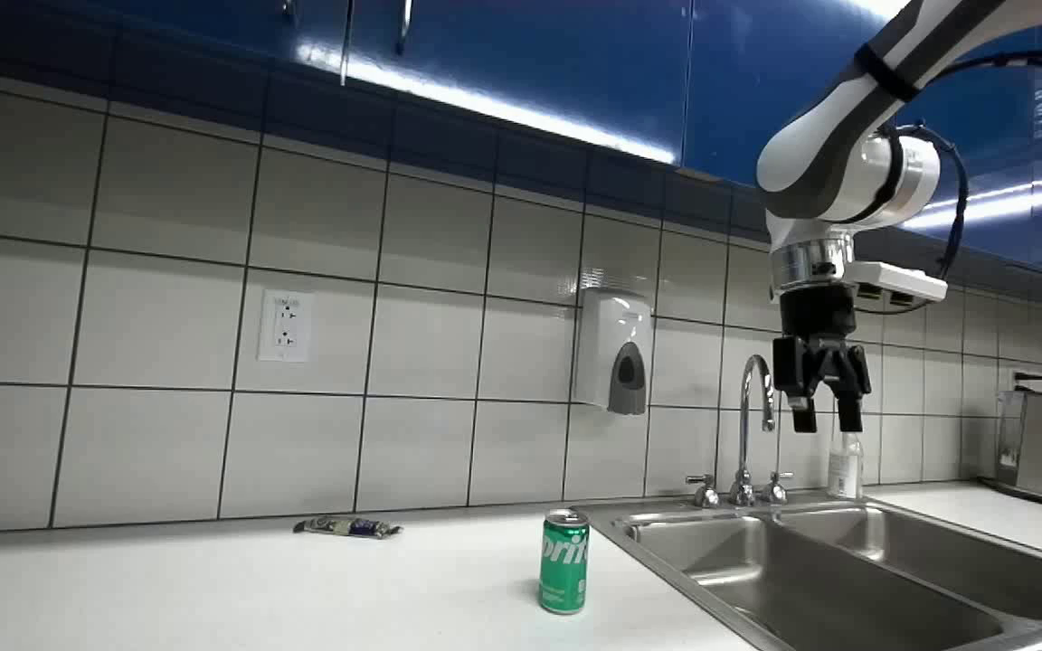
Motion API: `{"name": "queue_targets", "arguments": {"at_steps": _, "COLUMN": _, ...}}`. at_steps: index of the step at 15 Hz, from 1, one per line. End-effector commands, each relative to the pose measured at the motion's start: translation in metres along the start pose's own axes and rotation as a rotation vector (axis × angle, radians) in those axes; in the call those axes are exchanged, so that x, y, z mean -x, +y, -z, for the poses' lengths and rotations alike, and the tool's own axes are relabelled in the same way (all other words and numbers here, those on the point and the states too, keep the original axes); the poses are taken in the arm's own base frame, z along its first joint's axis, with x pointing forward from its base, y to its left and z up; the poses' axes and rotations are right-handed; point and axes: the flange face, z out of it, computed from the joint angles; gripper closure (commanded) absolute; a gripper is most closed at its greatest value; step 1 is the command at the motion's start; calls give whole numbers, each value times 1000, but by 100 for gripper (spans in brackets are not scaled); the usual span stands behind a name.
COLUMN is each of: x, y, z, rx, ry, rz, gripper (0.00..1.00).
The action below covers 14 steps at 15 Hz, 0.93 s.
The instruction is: Pick up the soda can and place it inside the sink
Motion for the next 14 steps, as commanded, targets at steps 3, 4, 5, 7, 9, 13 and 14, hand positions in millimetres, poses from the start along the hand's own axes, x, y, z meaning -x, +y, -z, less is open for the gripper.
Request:
{"name": "queue_targets", "arguments": {"at_steps": 3, "x": 0, "y": 0, "z": 0, "rx": 0, "ry": -2, "rz": 0, "gripper": 0}}
{"name": "queue_targets", "arguments": {"at_steps": 4, "x": 0, "y": 0, "z": 0, "rx": 0, "ry": -2, "rz": 0, "gripper": 0}}
{"name": "queue_targets", "arguments": {"at_steps": 5, "x": 0, "y": 0, "z": 0, "rx": 0, "ry": -2, "rz": 0, "gripper": 0}}
{"name": "queue_targets", "arguments": {"at_steps": 7, "x": 0, "y": 0, "z": 0, "rx": 0, "ry": -2, "rz": 0, "gripper": 0}}
{"name": "queue_targets", "arguments": {"at_steps": 9, "x": 0, "y": 0, "z": 0, "rx": 0, "ry": -2, "rz": 0, "gripper": 0}}
{"name": "queue_targets", "arguments": {"at_steps": 13, "x": -6, "y": -2, "z": -6, "rx": -13, "ry": -3, "rz": 4, "gripper": 0}}
{"name": "queue_targets", "arguments": {"at_steps": 14, "x": -7, "y": -6, "z": -13, "rx": -29, "ry": -3, "rz": 18, "gripper": 0}}
